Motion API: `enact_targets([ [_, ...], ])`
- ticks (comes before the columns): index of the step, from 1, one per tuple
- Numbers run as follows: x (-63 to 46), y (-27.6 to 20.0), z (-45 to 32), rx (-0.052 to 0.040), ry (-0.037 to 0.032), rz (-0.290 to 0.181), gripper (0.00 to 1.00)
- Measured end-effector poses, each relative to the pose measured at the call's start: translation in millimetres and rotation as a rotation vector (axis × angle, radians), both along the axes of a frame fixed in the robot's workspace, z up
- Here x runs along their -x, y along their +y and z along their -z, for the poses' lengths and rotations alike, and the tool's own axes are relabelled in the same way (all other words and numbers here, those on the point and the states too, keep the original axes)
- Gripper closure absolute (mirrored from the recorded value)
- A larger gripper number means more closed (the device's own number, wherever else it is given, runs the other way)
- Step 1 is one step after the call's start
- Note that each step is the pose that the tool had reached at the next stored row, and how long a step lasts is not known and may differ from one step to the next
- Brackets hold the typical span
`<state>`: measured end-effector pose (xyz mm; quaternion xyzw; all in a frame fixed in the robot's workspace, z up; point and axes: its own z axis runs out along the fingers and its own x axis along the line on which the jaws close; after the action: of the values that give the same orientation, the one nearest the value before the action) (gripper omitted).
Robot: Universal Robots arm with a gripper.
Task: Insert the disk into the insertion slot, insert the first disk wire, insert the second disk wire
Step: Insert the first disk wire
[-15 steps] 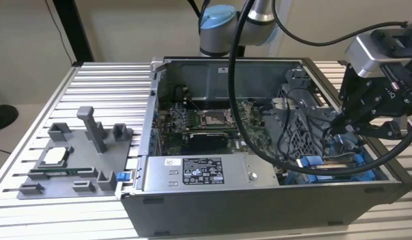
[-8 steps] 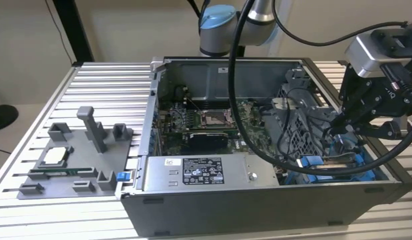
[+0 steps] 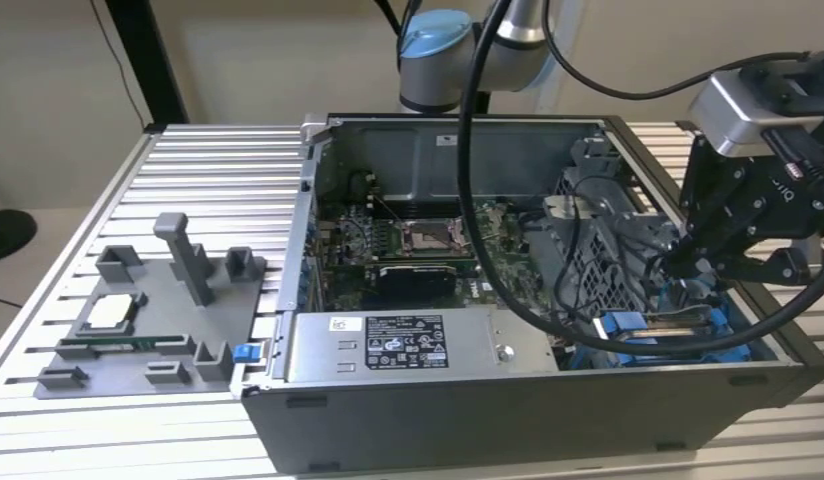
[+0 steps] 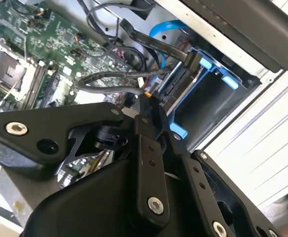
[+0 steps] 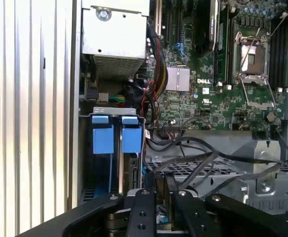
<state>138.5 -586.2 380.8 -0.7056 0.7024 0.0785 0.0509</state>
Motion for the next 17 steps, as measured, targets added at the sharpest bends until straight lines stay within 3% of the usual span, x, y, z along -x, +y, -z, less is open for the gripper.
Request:
enact_targets([
  [4,-1.1,0.2,1.4,0.0490,0.0000,0.000,1.00],
  [11,-8.3,2.3,6.0,0.0793,0.0003,0.010,1.00],
  [13,-10.4,2.7,6.8,0.0951,0.0003,0.013,1.00],
  [16,-12.6,3.5,7.8,0.1259,0.0002,0.016,1.00],
  [17,-12.9,4.0,8.6,0.1315,0.0002,0.018,1.00],
])
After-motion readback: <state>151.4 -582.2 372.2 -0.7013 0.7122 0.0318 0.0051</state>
